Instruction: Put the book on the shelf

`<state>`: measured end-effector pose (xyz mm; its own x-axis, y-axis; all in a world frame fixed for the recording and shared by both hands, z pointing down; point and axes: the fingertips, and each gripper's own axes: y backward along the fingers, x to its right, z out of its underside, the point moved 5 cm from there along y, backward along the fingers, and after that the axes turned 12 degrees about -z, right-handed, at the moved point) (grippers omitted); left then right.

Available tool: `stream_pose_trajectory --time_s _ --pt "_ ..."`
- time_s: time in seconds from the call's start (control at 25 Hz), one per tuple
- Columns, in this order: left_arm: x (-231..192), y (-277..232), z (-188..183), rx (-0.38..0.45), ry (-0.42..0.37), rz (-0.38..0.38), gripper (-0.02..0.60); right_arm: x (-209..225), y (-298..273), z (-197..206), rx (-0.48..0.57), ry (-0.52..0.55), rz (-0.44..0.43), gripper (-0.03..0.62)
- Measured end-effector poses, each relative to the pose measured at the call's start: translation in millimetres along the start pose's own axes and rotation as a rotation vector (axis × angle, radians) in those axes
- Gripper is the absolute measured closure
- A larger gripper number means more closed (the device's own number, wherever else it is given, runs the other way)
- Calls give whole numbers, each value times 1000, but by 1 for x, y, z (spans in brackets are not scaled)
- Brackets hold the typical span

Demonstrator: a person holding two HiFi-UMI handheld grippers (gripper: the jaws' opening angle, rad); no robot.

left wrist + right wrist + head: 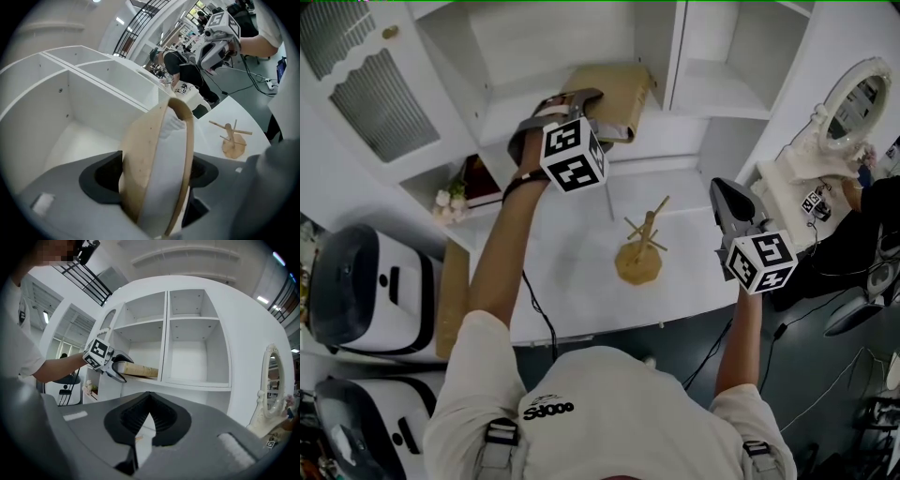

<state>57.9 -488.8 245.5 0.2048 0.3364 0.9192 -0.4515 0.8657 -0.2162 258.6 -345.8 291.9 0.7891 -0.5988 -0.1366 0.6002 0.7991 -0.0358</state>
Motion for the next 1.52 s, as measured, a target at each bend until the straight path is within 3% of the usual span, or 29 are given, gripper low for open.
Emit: stream_pose_trajectory --time_s 0.16,0.64,1.28,1.44,1.52 --pt "5 -18 -1 -53 -43 7 164 5 4 4 -3 -7 10 592" --pt "-13 -75 -8 -185 5 -17 156 21 4 21 -12 -37 5 592" --pt "-12 -122 -18 -320 41 48 11 46 21 29 11 -81 -12 592" --pt "-10 -123 -19 -313 6 26 11 46 27 24 31 -78 -16 592" --pt "-9 -118 -22 -255 -26 -14 15 41 30 21 40 -77 -24 592"
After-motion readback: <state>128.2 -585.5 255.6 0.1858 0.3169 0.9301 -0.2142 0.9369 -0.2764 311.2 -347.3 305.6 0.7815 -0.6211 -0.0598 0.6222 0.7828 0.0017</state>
